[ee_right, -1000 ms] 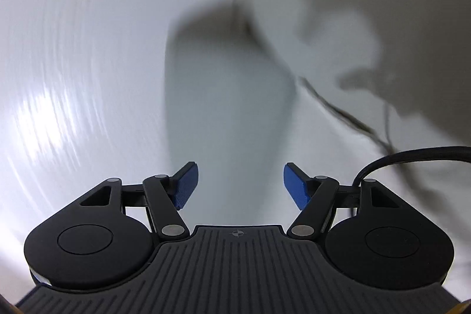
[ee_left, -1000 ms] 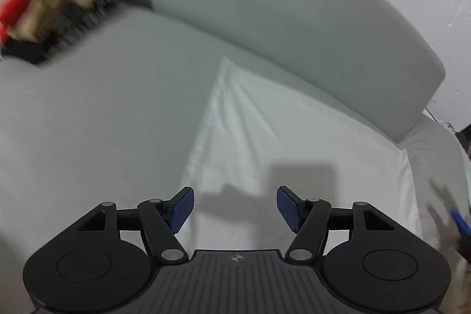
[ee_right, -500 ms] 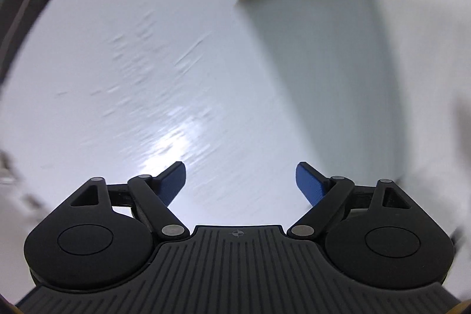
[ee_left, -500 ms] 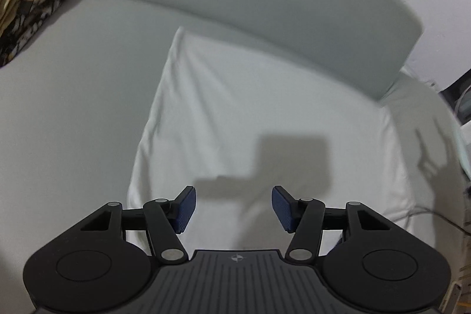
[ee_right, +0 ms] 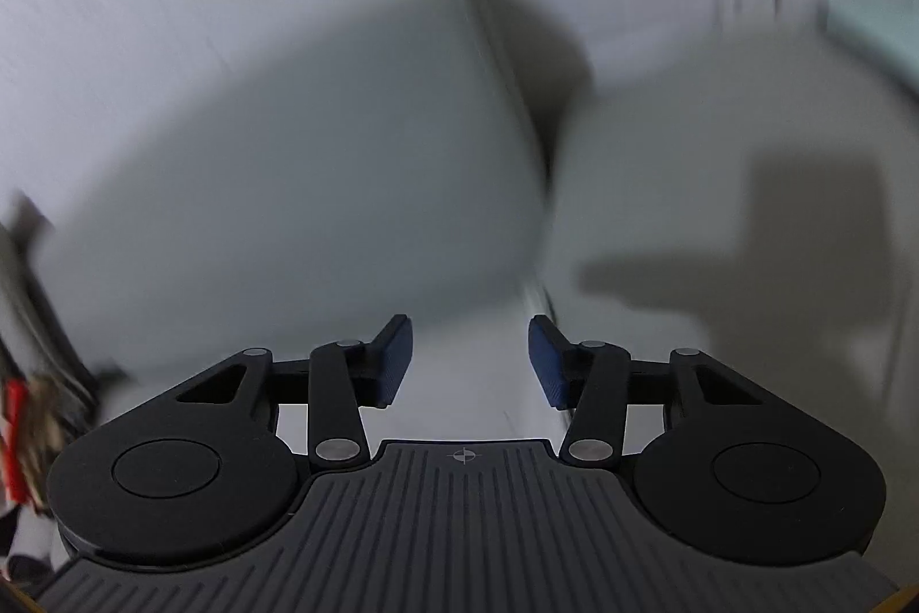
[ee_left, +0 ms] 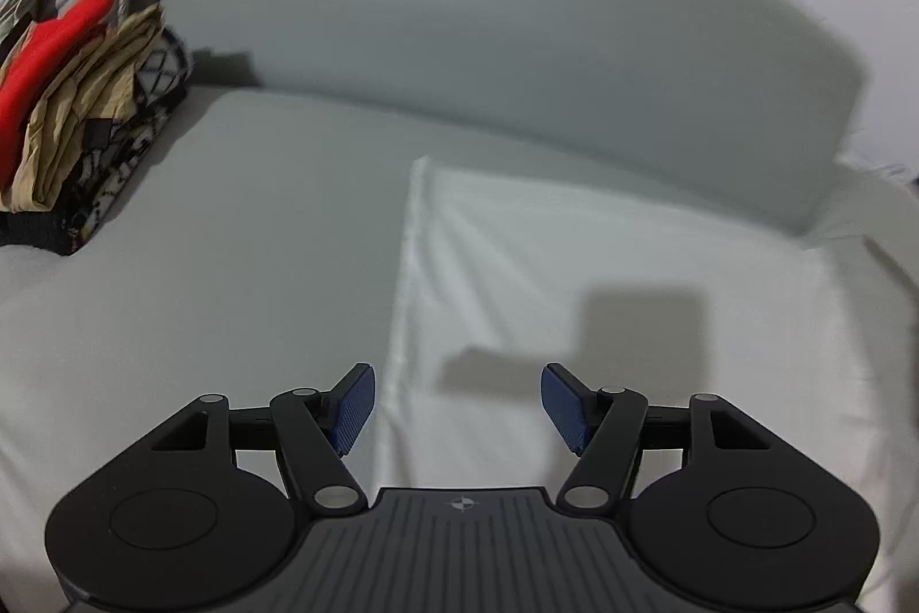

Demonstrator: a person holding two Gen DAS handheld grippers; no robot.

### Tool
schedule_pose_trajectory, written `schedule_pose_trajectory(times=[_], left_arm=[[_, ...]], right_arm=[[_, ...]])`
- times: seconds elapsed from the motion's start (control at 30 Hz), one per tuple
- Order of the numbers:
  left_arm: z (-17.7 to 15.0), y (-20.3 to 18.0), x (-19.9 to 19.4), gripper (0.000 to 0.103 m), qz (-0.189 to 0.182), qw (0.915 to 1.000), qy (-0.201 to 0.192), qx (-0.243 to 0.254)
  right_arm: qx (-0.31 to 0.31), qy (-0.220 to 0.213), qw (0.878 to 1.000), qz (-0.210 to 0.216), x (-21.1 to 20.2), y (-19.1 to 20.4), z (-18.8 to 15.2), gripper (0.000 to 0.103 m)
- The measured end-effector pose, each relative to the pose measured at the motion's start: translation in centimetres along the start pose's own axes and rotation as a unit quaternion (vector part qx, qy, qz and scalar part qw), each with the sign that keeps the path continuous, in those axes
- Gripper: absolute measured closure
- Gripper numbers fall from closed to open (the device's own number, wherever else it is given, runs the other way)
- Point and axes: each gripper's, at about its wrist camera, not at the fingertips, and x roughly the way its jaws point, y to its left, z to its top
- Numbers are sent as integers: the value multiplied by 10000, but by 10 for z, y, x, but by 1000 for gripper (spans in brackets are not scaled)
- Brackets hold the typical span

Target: Fold clothes

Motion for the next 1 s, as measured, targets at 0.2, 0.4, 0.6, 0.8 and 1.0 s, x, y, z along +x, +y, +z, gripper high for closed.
schedule_pose_trajectory(times=[0.2, 0.4, 0.6, 0.8, 1.0], left_arm=[[-7, 1, 34, 42, 243, 9993, 138, 269], [-12, 4, 55, 41, 324, 9989, -23, 339], [-7, 22, 62, 34, 224, 9984, -476, -195], [23, 53, 77, 44, 59, 9877, -1128, -1084], [69, 74, 121, 53, -966, 9795, -815, -1570]], right_arm=[[38, 704, 9966, -434, 86, -33, 1, 66], [-112, 546, 9983, -139, 113, -37, 5, 76], [-481, 324, 9982, -144, 110, -37, -11, 99], [-174, 412, 9990, -83, 113, -39, -11, 99], [131, 482, 9986, 184, 116, -50, -12, 101]])
